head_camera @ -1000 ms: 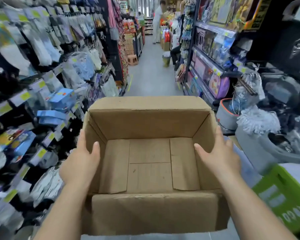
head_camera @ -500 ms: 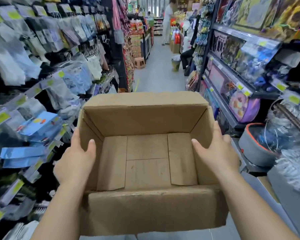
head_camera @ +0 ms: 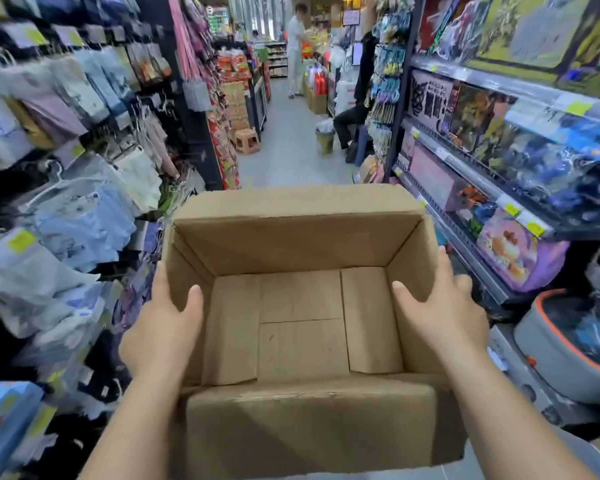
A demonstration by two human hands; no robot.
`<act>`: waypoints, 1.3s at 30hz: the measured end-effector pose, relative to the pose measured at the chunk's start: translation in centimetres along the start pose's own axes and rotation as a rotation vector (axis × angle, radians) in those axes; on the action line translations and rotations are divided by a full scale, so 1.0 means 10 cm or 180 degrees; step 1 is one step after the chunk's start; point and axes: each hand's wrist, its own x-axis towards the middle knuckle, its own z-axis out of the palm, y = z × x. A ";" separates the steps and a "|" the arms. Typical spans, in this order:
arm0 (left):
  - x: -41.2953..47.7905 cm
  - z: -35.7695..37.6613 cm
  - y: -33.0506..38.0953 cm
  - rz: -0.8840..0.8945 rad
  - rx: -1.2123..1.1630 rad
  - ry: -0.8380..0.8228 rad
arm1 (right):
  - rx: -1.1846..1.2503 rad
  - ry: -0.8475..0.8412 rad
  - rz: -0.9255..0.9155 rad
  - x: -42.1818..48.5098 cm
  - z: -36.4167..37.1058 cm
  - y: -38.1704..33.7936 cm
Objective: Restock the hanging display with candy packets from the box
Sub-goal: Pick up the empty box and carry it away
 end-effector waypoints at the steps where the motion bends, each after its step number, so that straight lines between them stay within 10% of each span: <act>1: 0.18 0.10 0.09 0.0012 -0.0008 -0.0002 | -0.0010 -0.0001 0.0021 0.19 0.08 -0.06; 19: 3.27 1.64 1.97 0.0063 -0.0156 -0.0031 | 0.0028 -0.0066 0.0149 3.80 1.05 -1.06; 39: 6.27 3.66 4.63 0.1587 -0.0152 -0.0942 | 0.0035 0.0590 0.1915 6.46 1.89 -1.24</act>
